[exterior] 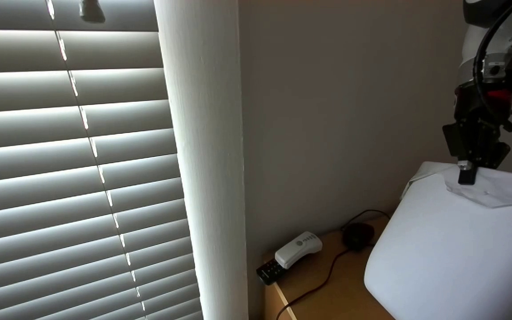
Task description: Place the white bin upright.
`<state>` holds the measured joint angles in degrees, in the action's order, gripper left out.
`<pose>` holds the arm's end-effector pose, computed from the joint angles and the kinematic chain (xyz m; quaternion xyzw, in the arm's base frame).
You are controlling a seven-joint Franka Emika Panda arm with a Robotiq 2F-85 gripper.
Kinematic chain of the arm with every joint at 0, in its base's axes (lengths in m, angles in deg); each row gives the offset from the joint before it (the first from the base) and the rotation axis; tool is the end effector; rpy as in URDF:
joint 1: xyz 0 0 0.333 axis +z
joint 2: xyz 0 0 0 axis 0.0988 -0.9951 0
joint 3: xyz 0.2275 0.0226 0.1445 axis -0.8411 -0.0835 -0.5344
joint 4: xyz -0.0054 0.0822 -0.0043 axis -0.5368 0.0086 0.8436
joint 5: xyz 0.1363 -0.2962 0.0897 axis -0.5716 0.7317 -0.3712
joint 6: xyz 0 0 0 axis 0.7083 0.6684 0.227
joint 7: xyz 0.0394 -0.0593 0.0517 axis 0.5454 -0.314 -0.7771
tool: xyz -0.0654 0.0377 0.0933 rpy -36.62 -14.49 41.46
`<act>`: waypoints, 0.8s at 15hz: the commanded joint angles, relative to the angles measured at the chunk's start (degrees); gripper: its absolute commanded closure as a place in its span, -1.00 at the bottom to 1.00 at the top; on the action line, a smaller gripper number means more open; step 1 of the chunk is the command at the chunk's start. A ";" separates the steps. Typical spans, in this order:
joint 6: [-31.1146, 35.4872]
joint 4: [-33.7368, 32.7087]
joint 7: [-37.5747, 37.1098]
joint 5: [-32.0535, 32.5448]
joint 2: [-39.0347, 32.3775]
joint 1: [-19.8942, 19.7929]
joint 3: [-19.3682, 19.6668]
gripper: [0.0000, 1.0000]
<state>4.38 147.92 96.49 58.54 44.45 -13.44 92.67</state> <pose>0.4965 -0.0709 0.4065 -0.9514 0.0591 0.2126 0.2150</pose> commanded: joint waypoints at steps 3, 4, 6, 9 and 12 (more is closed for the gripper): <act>2.23 1.76 -2.45 6.13 2.59 1.86 -0.94 0.96; 2.52 2.00 -2.80 7.87 3.40 2.46 -1.26 0.96; 4.24 3.49 -3.46 11.40 5.81 4.15 -2.34 0.96; 7.82 5.92 -5.47 16.99 9.28 6.75 -4.32 0.96; 11.04 8.44 -6.65 20.16 11.71 8.31 -6.01 0.96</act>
<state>11.73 151.42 91.64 75.45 51.86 -6.41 87.82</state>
